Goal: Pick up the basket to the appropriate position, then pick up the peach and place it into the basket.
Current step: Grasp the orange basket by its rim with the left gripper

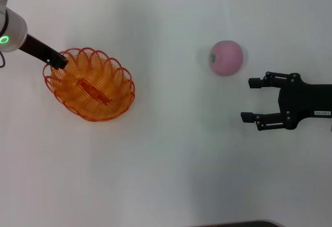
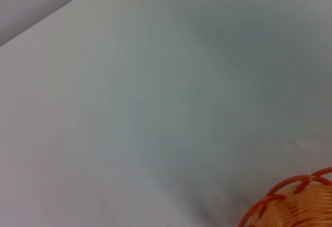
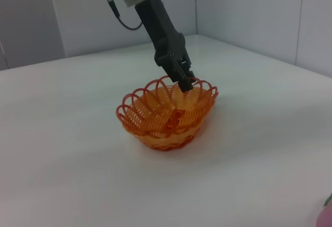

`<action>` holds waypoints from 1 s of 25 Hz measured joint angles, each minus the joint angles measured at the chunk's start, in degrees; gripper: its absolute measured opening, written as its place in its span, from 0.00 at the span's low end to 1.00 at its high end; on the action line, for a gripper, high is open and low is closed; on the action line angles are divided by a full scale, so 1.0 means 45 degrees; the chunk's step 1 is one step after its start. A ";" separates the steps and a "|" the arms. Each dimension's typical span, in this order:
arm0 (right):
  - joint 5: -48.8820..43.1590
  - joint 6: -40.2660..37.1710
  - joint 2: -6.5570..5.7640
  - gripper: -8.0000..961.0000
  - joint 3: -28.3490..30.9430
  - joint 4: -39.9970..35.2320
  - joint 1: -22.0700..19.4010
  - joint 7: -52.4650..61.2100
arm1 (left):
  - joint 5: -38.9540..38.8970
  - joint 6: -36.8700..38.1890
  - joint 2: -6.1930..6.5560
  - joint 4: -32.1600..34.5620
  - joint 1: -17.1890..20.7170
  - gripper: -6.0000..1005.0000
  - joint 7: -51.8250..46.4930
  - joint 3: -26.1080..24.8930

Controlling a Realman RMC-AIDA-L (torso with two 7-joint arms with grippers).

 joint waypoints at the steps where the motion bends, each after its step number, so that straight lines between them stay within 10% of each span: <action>1: 0.0000 0.0000 0.0004 0.94 -0.0001 -0.0001 0.0009 0.0000 | 0.0000 0.0055 0.0025 -0.0001 -0.0005 0.37 -0.0021 0.0000; 12: 0.0000 0.0001 0.0005 0.94 0.0001 -0.0001 0.0067 0.0000 | 0.0000 0.0361 0.0168 0.0067 -0.0008 0.11 -0.0326 -0.0153; 25: 0.0000 0.0000 0.0004 0.94 -0.0015 0.0000 0.0109 0.0000 | -0.0029 0.2995 0.0504 0.0969 -0.0498 0.10 -0.0865 -0.1224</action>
